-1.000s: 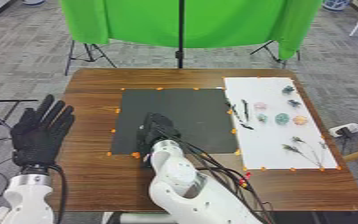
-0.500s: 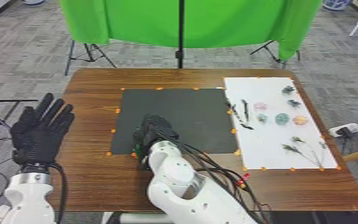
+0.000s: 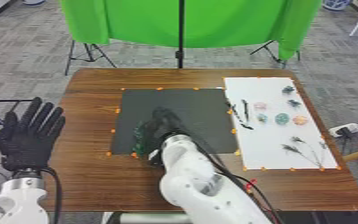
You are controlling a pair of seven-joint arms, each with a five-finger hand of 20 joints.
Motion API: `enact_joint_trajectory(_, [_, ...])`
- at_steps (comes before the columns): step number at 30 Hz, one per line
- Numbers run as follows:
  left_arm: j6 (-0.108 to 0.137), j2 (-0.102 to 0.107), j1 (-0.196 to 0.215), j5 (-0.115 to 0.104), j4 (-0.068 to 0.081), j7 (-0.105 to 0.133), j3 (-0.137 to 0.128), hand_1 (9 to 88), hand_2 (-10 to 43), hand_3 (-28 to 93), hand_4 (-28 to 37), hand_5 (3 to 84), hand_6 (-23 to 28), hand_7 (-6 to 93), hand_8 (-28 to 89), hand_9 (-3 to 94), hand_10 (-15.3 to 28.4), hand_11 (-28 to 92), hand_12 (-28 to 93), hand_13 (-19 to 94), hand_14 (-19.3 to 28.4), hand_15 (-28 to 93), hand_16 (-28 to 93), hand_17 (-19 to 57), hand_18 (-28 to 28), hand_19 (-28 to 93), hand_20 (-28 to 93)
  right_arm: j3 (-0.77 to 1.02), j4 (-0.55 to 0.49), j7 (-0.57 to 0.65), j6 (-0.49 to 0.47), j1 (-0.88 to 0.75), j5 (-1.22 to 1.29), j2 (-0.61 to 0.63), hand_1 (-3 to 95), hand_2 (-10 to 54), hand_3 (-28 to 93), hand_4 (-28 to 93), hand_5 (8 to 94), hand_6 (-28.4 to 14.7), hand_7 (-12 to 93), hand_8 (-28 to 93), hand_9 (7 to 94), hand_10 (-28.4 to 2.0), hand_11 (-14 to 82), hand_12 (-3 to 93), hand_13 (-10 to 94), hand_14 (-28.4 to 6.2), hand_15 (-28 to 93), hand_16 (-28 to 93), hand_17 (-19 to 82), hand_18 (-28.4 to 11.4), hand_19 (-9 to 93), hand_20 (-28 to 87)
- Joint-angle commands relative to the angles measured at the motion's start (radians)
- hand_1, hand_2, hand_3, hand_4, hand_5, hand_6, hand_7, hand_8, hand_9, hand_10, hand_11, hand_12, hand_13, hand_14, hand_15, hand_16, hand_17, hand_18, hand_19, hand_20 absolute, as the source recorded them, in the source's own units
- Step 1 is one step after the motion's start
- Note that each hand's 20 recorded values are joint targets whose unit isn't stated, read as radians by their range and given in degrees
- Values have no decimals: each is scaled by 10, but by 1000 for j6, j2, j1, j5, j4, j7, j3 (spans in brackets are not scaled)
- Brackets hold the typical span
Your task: Arrange flowers
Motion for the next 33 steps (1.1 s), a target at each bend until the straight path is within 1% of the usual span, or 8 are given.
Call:
enact_joint_trajectory(1, [-8, -37, 63, -7, -9, -9, -13, 200, 133, 762, -283, 389, 90, 77, -93, 327, 152, 143, 71, 221, 161, 248, -58, -96, 134, 298, 84, 185, -205, 7, 90, -121, -19, 235, 274, -95, 839, -252, 375, -163, 498, -214, 462, -283, 593, 251, 544, -226, 801, 198, 393, -284, 932, 667])
enact_joint_trajectory(5, [-7, -41, 80, -5, -18, 5, -23, 196, 134, 763, -283, 388, 90, 77, -92, 327, 153, 142, 71, 221, 161, 247, -58, -95, 134, 298, 84, 331, -278, 40, 106, -218, -103, 319, 288, -95, 837, -249, 401, -153, 476, -207, 463, -284, 580, 240, 539, -227, 799, 196, 388, -284, 932, 677])
enact_joint_trajectory(7, [-7, -44, 84, -1, -21, 8, -24, 205, 125, 768, -283, 387, 89, 76, -92, 327, 153, 142, 71, 221, 161, 246, -58, -95, 134, 298, 84, 423, -324, 72, 51, -276, -109, 373, 296, -95, 842, -253, 411, -150, 461, -198, 465, -283, 574, 234, 539, -226, 798, 192, 388, -284, 932, 676])
enact_joint_trajectory(13, [-2, -41, 97, -5, -29, 20, -27, 231, 108, 774, -283, 387, 89, 76, -92, 327, 153, 142, 72, 222, 161, 247, -57, -94, 134, 296, 83, 667, -389, 120, 39, -450, -152, 505, 317, -95, 842, -273, 419, -152, 382, -161, 463, -279, 569, 233, 541, -219, 825, 212, 386, -284, 932, 682])
enact_joint_trajectory(17, [3, -42, 95, -7, -29, 18, -22, 236, 105, 776, -283, 389, 91, 78, -92, 328, 153, 144, 73, 222, 160, 248, -57, -93, 133, 296, 83, 801, -394, 114, -38, -564, -209, 561, 324, -95, 824, -282, 488, -125, 328, -153, 484, -267, 552, 226, 543, -212, 803, 220, 342, -284, 932, 553])
enact_joint_trajectory(22, [23, -37, 96, -9, -32, 28, -18, 240, 100, 778, -283, 390, 91, 79, -92, 328, 154, 145, 73, 223, 160, 251, -58, -92, 133, 297, 84, 843, -371, 116, -112, -619, -243, 575, 331, -95, 788, -283, 559, -113, 224, -137, 524, -245, 502, 220, 552, -203, 783, 217, 326, -284, 932, 504])
enact_joint_trajectory(26, [19, -36, 87, -10, -28, 25, -14, 263, 78, 780, -283, 394, 93, 82, -92, 331, 154, 151, 75, 225, 159, 253, -59, -92, 133, 299, 85, 849, -359, 142, -149, -637, -228, 565, 373, -95, 759, -283, 610, -100, 138, -122, 574, -227, 454, 218, 566, -193, 764, 223, 322, -284, 932, 495])
enact_joint_trajectory(33, [19, -35, 82, 0, -27, 18, -14, 272, 68, 781, -283, 396, 93, 85, -93, 332, 154, 153, 74, 227, 158, 258, -61, -92, 134, 303, 85, 858, -371, 142, -214, -688, -211, 543, 373, -95, 723, -283, 626, -96, 121, -109, 582, -223, 458, 238, 572, -189, 768, 241, 327, -284, 932, 493])
